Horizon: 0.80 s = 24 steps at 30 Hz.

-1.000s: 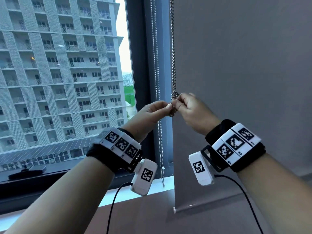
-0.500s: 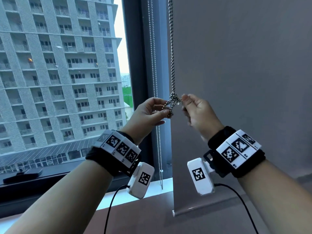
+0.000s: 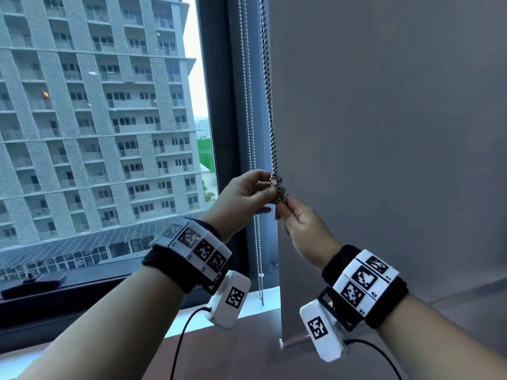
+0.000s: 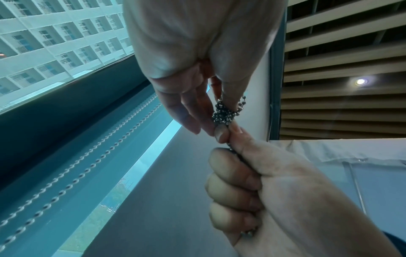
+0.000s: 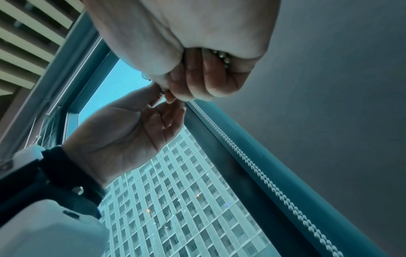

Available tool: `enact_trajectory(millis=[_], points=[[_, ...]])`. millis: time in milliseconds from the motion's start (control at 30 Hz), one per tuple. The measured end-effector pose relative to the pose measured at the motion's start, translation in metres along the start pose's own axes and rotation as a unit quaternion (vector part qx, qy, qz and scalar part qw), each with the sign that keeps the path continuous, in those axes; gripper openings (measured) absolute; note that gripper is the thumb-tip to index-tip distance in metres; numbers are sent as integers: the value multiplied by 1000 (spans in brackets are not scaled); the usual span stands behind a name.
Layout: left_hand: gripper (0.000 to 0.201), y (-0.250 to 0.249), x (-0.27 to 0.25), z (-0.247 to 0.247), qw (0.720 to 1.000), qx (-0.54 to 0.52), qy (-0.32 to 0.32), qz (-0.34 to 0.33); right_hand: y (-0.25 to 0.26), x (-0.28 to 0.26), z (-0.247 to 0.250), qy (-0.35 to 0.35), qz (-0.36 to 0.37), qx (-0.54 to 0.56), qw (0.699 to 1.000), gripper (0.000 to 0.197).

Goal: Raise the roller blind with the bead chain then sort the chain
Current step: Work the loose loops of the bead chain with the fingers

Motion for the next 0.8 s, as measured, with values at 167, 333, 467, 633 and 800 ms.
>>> enact_trajectory(millis=[167,333,467,633,800], points=[[23,3,-5,2,1000,-15,17,13,-12,-10,-7,-27,0,41,999,31],[32,5,-10,-3,1000,-23,20,8,-20,-11,-18,-28,-17,95,995,27],[27,7,-10,-5,1000,-25,-3,4,-18,-9,-19,-20,-33,81,996,30],[23,6,-6,-3,998,53,-33,-4,-2,0,0,5,-42,-131,991,41],[23,3,-5,-2,996,69,-26,41,42,9,34,-175,140,-313,923,18]])
Point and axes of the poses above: each hand's wrist, its own x-axis towards the middle knuckle, its own z-axis out of the back of the hand, y = z × x, the point moved 4 cm from there along x, towards the middle knuckle, and after that the axes turned 4 degrees about -x, right-handed, at the moved point
